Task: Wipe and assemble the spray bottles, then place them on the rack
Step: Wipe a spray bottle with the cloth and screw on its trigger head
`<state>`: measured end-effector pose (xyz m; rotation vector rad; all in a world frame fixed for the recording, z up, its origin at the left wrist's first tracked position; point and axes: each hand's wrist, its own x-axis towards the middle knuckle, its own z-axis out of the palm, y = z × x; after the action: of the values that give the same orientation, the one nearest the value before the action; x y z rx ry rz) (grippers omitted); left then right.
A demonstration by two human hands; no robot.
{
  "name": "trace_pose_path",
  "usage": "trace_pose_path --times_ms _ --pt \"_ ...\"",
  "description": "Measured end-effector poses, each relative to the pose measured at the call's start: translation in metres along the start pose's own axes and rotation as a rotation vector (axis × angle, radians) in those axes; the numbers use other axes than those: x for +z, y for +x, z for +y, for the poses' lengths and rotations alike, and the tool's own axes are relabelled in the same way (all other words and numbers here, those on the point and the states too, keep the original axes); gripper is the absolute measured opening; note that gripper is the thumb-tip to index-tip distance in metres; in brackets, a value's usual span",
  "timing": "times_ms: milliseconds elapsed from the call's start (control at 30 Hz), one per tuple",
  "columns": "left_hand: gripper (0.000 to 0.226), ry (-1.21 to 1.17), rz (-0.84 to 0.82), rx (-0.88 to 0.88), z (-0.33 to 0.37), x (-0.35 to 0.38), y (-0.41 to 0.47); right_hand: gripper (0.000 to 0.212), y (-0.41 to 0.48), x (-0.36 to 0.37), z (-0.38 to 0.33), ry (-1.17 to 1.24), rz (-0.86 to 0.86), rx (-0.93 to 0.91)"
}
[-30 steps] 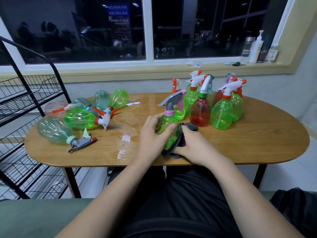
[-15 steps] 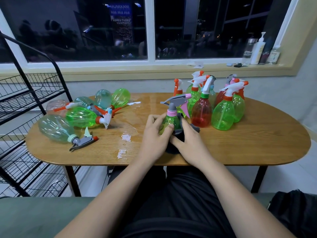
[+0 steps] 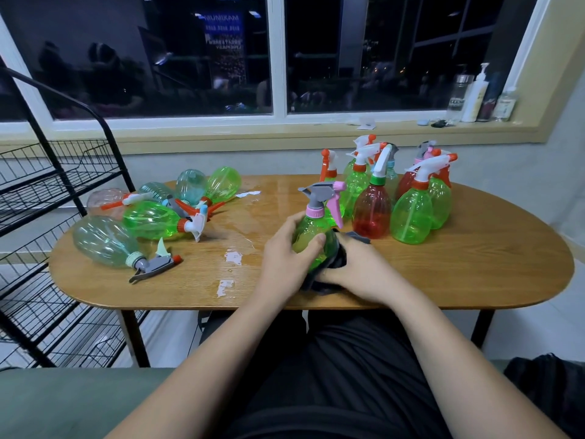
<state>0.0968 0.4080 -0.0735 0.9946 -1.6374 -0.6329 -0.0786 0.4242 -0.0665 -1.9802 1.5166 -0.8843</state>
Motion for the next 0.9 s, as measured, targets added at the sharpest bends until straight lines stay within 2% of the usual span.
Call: trace_pose_path --times_ms 133,267,433,733,900 --pt "0.047 0.023 -0.043 -0.002 -0.002 0.002 0.001 0.046 0.006 -0.009 -0.009 0.307 0.075 -0.060" --pt "0.048 0.010 -0.069 0.009 -0.001 0.001 0.002 0.051 0.004 -0.002 -0.009 0.387 0.138 -0.126" --pt "0.056 0.026 -0.116 0.016 0.002 0.000 0.003 0.060 -0.005 0.016 -0.002 0.197 0.191 -0.118" --pt "0.055 0.003 -0.138 -0.041 -0.001 0.001 0.002 0.072 -0.016 0.012 0.005 -0.068 0.076 0.010" --pt "0.049 -0.090 -0.117 -0.073 -0.003 0.002 0.004 0.078 -0.016 0.007 0.003 -0.108 0.062 0.022"
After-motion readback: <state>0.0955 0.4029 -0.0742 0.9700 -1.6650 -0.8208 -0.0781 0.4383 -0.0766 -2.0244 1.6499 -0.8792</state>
